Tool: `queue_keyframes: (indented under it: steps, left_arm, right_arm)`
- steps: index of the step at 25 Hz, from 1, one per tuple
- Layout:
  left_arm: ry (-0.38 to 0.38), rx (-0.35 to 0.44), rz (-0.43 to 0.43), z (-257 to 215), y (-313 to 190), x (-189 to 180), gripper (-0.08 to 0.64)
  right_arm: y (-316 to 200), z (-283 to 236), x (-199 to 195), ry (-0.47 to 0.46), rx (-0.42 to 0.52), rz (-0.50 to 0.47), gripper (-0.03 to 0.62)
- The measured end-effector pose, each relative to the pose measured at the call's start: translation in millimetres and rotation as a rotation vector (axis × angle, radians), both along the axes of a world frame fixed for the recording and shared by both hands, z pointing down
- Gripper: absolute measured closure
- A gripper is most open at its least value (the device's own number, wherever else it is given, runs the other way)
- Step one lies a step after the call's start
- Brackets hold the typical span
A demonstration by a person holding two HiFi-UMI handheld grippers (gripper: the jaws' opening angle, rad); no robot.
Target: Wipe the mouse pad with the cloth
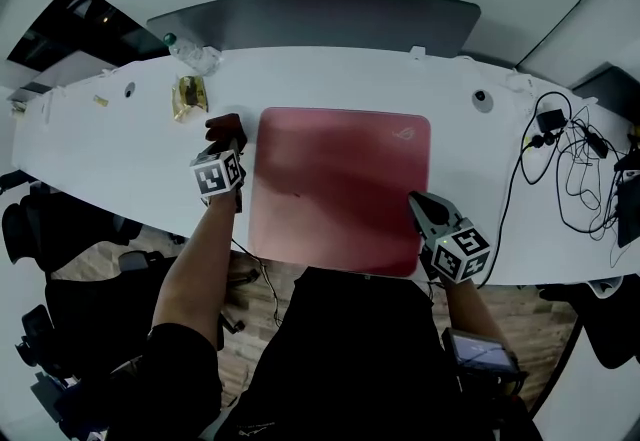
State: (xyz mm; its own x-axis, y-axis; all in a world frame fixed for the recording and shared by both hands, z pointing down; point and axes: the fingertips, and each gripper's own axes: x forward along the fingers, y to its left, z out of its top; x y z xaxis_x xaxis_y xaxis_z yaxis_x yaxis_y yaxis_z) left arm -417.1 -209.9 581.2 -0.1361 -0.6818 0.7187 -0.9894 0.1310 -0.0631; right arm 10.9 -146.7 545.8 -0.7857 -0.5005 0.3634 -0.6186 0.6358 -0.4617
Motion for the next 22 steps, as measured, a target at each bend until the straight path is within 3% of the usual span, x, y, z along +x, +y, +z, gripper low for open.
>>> queue_keyframes:
  steps: [5, 13, 22]
  left_arm:
    - [-0.012, -0.064, 0.059, 15.5, -24.3, 16.0, 0.503]
    - [0.012, -0.135, 0.232, 38.6, -44.4, 78.2, 0.503]
    - [0.070, -0.140, 0.293, 47.4, -46.5, 124.3, 0.503]
  right_arm:
    - [0.5, 1.9, 11.7, 0.017, -0.007, 0.034, 0.566]
    - [-2.9, 3.5, 24.6, 0.017, -0.012, 0.077, 0.566]
    - [-2.4, 8.1, 31.4, 0.008, -0.016, 0.090, 0.566]
